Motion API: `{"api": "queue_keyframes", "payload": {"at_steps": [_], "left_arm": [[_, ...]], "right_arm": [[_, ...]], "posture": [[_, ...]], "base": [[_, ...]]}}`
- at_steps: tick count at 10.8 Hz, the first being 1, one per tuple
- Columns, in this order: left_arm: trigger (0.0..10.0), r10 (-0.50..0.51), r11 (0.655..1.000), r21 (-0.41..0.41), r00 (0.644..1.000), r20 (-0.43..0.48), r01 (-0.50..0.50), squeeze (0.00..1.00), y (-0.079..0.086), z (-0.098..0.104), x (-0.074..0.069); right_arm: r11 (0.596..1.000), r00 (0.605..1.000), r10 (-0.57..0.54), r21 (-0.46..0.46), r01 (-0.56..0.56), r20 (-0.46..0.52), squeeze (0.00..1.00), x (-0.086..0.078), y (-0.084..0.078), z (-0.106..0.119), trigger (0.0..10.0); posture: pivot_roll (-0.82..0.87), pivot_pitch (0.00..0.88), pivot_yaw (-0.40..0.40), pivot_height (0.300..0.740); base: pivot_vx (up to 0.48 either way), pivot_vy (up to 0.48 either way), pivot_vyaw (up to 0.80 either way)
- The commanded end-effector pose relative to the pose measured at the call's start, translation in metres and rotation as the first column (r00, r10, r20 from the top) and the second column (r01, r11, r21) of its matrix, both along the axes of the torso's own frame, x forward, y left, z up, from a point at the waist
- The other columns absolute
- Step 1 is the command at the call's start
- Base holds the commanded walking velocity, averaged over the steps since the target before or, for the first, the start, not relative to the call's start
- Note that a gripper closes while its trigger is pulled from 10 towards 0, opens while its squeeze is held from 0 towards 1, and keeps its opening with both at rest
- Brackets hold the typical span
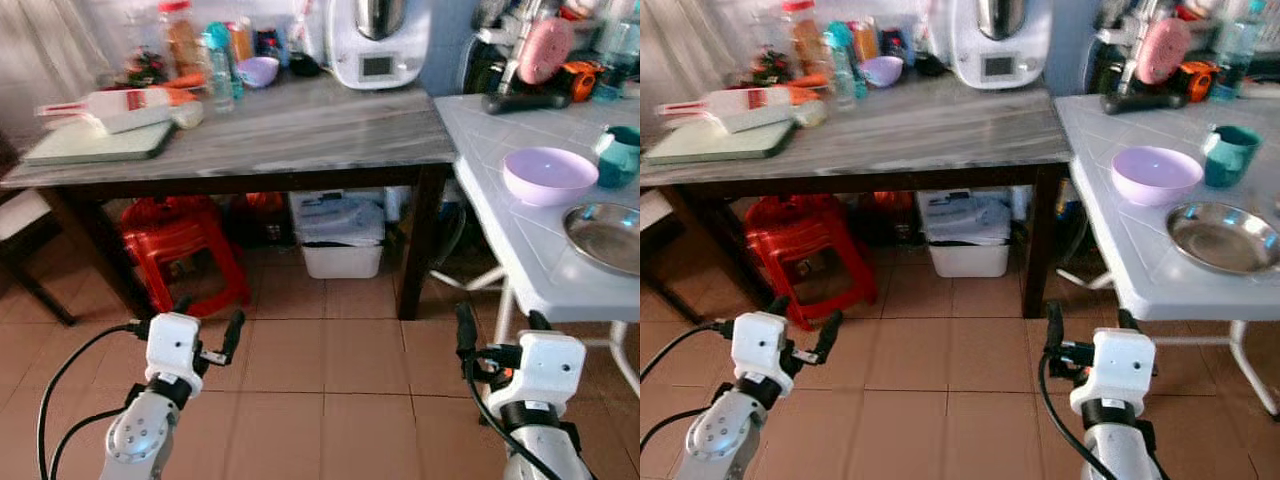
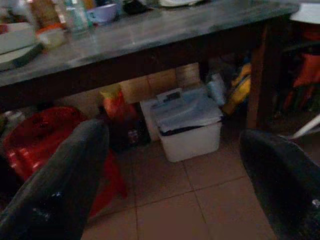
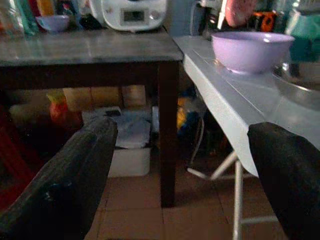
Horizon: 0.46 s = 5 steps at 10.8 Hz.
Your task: Setting the table
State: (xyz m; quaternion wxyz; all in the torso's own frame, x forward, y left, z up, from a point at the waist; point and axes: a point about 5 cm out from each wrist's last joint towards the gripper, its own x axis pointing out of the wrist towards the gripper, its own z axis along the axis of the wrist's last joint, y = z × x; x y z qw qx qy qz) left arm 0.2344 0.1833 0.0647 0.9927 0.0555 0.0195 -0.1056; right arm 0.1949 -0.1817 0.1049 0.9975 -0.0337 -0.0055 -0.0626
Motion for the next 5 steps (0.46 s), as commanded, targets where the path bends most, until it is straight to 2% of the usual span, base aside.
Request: {"api": "queue_keyframes", "payload": {"at_steps": [1,3,5], "left_arm": [[10.0,0.016,1.000,0.020,1.000,0.000,-0.016,0.00,0.0041,0.0020,-0.0002],[10.0,0.024,0.998,0.060,0.999,0.027,-0.025,0.00,0.0041,0.0055,0.0025],[10.0,0.025,0.997,0.066,0.999,0.031,-0.027,0.00,0.0030,0.0074,0.0053]], "right_arm": [[1.000,1.000,0.000,0.000,0.000,0.003,0.00,0.0009,0.0015,0.0021,10.0],[1.000,1.000,0.009,-0.016,-0.009,0.022,0.00,0.0069,0.0035,0.0044,10.0],[0.999,0.999,0.013,-0.033,-0.012,0.029,0.00,0.0107,0.0047,0.0055,10.0]], "posture": [[0.05,0.000,0.089,0.740],[0.06,0.000,0.082,0.740],[0.06,0.000,0.079,0.740]], "base": [[0.000,0.000,0.00],[0.000,0.000,0.00],[0.000,0.000,0.00]]}}
